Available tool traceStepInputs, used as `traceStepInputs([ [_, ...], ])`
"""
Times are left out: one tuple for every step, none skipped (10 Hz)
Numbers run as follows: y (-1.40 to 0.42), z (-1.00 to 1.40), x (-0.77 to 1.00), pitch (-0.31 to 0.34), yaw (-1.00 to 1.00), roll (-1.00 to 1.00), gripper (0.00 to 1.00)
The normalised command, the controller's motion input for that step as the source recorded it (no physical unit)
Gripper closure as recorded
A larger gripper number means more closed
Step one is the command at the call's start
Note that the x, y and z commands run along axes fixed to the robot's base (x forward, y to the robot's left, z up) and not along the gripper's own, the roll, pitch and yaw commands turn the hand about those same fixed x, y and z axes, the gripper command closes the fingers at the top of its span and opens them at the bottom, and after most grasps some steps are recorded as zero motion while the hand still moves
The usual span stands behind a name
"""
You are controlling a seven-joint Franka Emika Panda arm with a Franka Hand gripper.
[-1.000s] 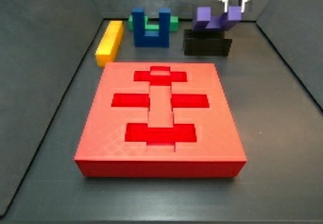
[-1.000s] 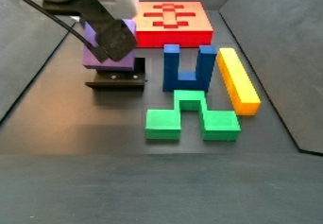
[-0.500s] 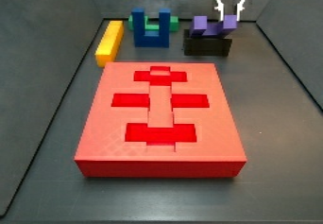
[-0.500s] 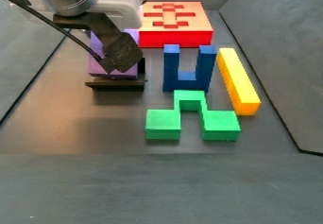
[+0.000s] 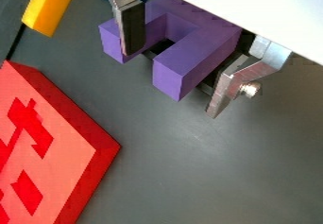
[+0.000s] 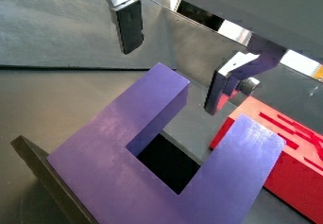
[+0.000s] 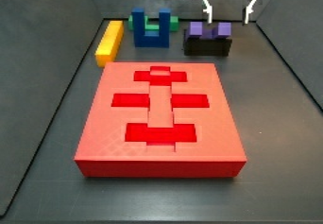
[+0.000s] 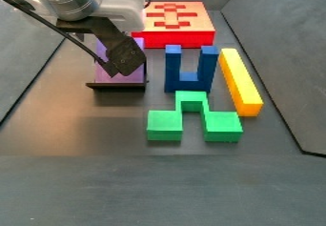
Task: Pick up the purple object. Move up. Place the purple object on the fixture. Regrasp the purple object. Move to above the board. Insert the purple object.
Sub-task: Regrasp the purple object.
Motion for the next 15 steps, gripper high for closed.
traceStepInputs([
  [0.11, 0.56, 0.26, 0.309, 0.0, -0.03, 0.0],
  [0.1, 0.65, 0.22, 0.311, 0.0, 0.0, 0.0],
  [-0.36, 0.37, 0.2, 0.217, 0.06, 1.0, 0.0],
  [-0.23, 0.12, 0.11, 0.166, 0.12, 1.0, 0.0],
  [-0.28, 0.04, 0.01, 0.071, 0.12, 1.0, 0.0],
  [-0.38, 0.0, 0.0, 0.037, 0.1, 1.0, 0.0],
  [-0.44, 0.0, 0.0, 0.003, 0.09, 1.0, 0.0],
  [-0.46, 0.0, 0.0, 0.0, 0.08, 1.0, 0.0],
  [-0.44, 0.0, 0.0, 0.0, 0.07, 1.0, 0.0],
  [-0.41, 0.0, 0.0, 0.0, 0.07, 1.0, 0.0],
  [-0.39, 0.0, 0.0, 0.006, 0.08, 1.0, 0.0],
  [-0.41, 0.0, 0.0, 0.0, 0.08, 1.0, 0.0],
  [-0.39, 0.0, 0.0, 0.006, 0.08, 1.0, 0.0],
  [-0.4, 0.0, 0.0, 0.009, 0.06, 1.0, 0.0],
  [-0.41, 0.0, 0.0, 0.003, 0.07, 1.0, 0.0],
])
